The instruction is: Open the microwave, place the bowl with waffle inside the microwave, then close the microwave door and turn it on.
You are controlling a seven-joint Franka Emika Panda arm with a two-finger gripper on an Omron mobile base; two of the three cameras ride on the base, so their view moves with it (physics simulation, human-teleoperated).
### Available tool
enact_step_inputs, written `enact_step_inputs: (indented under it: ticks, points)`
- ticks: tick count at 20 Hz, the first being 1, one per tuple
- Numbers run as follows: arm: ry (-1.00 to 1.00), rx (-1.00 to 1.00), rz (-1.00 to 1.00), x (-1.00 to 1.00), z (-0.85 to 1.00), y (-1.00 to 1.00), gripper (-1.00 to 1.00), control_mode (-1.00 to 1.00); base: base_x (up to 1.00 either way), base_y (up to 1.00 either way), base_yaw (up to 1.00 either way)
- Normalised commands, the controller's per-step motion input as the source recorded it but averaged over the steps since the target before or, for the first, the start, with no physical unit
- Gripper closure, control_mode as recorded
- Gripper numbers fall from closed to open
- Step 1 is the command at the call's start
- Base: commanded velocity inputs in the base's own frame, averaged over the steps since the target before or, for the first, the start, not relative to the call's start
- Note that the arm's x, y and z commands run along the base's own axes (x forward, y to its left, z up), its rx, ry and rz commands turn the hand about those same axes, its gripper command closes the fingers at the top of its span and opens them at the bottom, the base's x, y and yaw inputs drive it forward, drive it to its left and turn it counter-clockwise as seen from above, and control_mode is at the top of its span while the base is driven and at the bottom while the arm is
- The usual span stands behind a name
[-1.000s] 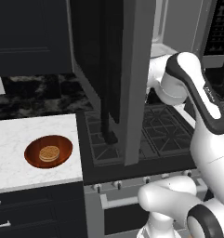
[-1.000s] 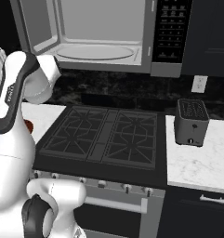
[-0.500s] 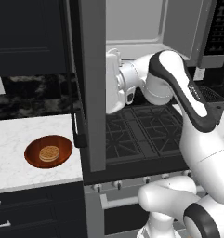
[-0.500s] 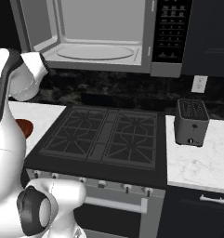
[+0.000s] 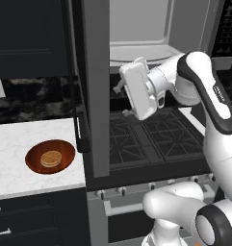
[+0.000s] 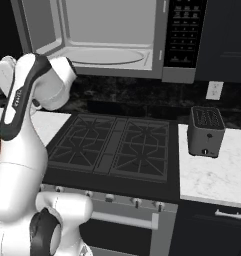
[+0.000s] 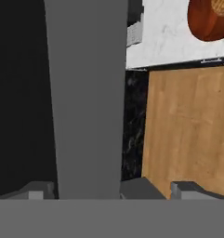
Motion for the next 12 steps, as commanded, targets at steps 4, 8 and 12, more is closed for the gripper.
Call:
enact_step_inputs:
  ticks: [4, 8, 12]
  points:
    - [-0.08, -0.5, 0.0, 0.84, -1.0, -0.58, -1.0, -1.0, 0.0, 0.0, 0.0]
    - [-0.09, -0.32, 0.03, 0.82, -1.0, -0.02, -1.0, -1.0, 0.0, 0.0, 0.0]
    - [-0.11, -0.2, 0.08, 0.61, -1.0, 0.0, -1.0, -1.0, 0.0, 0.0, 0.0]
